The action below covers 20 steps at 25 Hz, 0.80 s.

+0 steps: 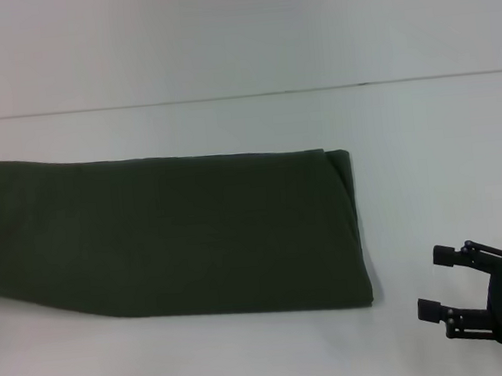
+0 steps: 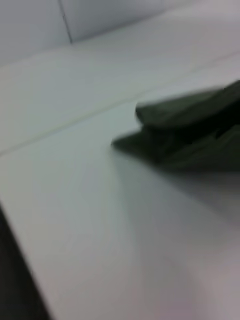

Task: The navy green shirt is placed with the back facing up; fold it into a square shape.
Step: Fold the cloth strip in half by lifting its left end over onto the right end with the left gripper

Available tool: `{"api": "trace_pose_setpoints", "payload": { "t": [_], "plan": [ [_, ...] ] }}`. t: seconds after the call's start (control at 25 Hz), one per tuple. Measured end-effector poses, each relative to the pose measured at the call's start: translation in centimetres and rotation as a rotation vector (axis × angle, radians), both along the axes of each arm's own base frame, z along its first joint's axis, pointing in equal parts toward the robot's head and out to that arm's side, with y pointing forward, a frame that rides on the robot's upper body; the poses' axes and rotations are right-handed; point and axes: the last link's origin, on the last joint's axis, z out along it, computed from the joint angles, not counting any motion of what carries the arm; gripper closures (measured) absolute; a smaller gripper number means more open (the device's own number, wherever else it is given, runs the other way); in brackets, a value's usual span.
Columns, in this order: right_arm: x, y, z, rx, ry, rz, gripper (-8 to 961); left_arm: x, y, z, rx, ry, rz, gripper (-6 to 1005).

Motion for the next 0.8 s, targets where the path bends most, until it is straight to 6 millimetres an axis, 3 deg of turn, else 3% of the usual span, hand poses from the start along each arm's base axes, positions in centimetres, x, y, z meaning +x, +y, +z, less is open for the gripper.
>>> {"api": "trace_pose_setpoints", "payload": {
  "t": [0.16, 0.36, 0.4, 0.44, 0.6, 0.68, 0.72, 0.8],
  "plan": [
    [0.3, -0.2, 0.0, 0.008, -0.002, -0.016, 8, 2.6, 1.6, -0.1, 0.016, -0.068, -0.118, 971],
    [0.6, -0.5, 0.0, 0.010, -0.004, -0.029, 8, 8.2, 4.4, -1.7, 0.008, -0.210, -0.327, 971],
    [0.6, -0.5, -0.1, 0.009, -0.004, -0.031, 8, 10.1, 5.4, -2.8, -0.008, -0.254, -0.390, 971],
    [0.7, -0.6, 0.0, 0.010, -0.004, -0.034, 8, 10.1, 5.4, -2.8, -0.008, -0.254, -0.390, 971],
    [1.0, -1.0, 0.0, 0.010, -0.004, -0.044, 9, 14.8, 7.2, -6.6, -0.074, -0.331, -0.509, 970],
    [1.2, -1.2, 0.0, 0.011, -0.005, -0.051, 9, 17.9, 7.8, -10.2, -0.134, -0.365, -0.573, 970],
    [1.3, -1.3, 0.0, 0.012, -0.006, -0.055, 9, 17.9, 7.8, -10.2, -0.134, -0.365, -0.573, 970],
    [1.5, -1.6, 0.1, 0.013, -0.007, -0.063, 9, 19.5, 7.8, -13.0, -0.181, -0.378, -0.601, 970]
  ]
}}
